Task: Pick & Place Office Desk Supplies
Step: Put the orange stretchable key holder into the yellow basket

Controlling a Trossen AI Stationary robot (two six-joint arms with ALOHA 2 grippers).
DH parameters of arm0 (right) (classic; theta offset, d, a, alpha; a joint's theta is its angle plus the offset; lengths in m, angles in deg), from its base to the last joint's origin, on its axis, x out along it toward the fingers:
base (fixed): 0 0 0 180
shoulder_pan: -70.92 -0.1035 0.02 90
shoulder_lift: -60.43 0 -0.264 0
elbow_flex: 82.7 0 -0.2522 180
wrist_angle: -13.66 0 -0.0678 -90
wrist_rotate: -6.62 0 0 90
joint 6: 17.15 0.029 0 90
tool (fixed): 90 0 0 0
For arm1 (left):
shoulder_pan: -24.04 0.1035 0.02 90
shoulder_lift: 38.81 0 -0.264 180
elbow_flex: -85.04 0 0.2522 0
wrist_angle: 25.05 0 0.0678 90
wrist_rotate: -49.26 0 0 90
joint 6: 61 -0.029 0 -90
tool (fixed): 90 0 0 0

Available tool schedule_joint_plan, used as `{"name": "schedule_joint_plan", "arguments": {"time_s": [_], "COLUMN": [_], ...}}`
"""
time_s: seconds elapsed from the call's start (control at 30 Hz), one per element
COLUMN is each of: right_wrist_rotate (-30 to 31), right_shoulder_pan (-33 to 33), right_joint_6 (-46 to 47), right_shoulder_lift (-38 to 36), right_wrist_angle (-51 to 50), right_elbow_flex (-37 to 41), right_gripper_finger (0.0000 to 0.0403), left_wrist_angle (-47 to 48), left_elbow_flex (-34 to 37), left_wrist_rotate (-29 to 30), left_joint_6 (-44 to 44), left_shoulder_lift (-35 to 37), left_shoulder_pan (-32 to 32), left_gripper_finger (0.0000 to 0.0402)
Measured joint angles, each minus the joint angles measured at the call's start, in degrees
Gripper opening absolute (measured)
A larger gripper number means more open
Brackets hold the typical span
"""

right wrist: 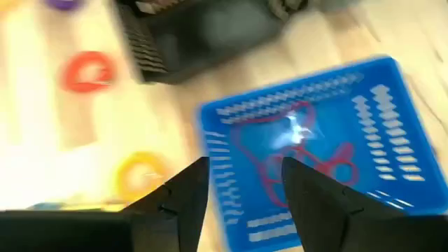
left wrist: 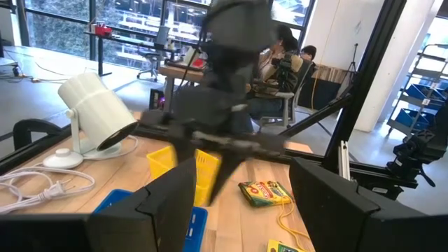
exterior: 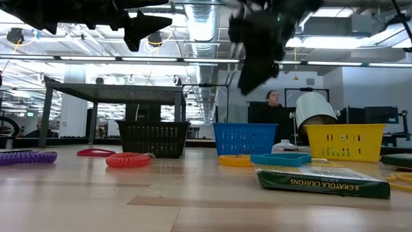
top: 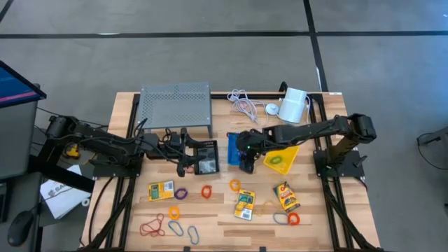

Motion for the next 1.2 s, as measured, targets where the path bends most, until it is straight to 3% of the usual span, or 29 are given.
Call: {"name": "schedule_joint_plan", "arguments": {"time_s": [0.13, 0.3, 0.47, 0.63, 0.8, 0.93, 1.1, 1.2], "right_wrist_rotate": [1.52, 9.39, 13.61, 19.09, 20.90, 20.67, 20.63, 20.64], "right_shoulder_pan": [-3.78, -6.79, -9.23, -12.10, -15.91, -19.28, -21.99, -23.79], "right_joint_6": [-0.15, 4.19, 7.25, 10.59, 13.84, 13.84, 13.62, 12.52], "right_shoulder_lift": [0.00, -2.75, -11.71, -26.33, -41.95, -51.77, -58.41, -59.41], "right_wrist_angle": [-4.94, -12.81, -12.47, -10.81, -1.28, 11.41, 23.65, 26.43], "right_elbow_flex": [-3.64, -4.50, -2.47, 4.39, 16.53, 27.25, 36.63, 39.37], "right_gripper_finger": [0.0153, 0.0139, 0.0138, 0.0141, 0.0141, 0.0143, 0.0140, 0.0136], "left_wrist_angle": [0.86, 1.40, 1.50, 1.44, 1.64, 1.47, 3.85, 15.61], "left_elbow_flex": [0.00, 0.00, 0.00, 0.00, -0.59, -4.50, -11.68, -15.84], "left_wrist_rotate": [0.02, 0.18, 0.16, -0.83, -1.79, -1.80, -5.01, -8.65], "left_joint_6": [0.00, 0.08, 0.15, 1.47, 1.92, 1.19, -5.72, -10.21], "left_shoulder_lift": [0.02, 0.02, 0.02, 0.02, -2.10, -8.75, -18.46, -21.15], "left_shoulder_pan": [-0.02, -0.02, -0.01, -0.02, -0.22, -0.63, -2.91, -4.68], "left_gripper_finger": [0.0227, 0.0227, 0.0227, 0.0227, 0.0227, 0.0227, 0.0227, 0.0227]}}
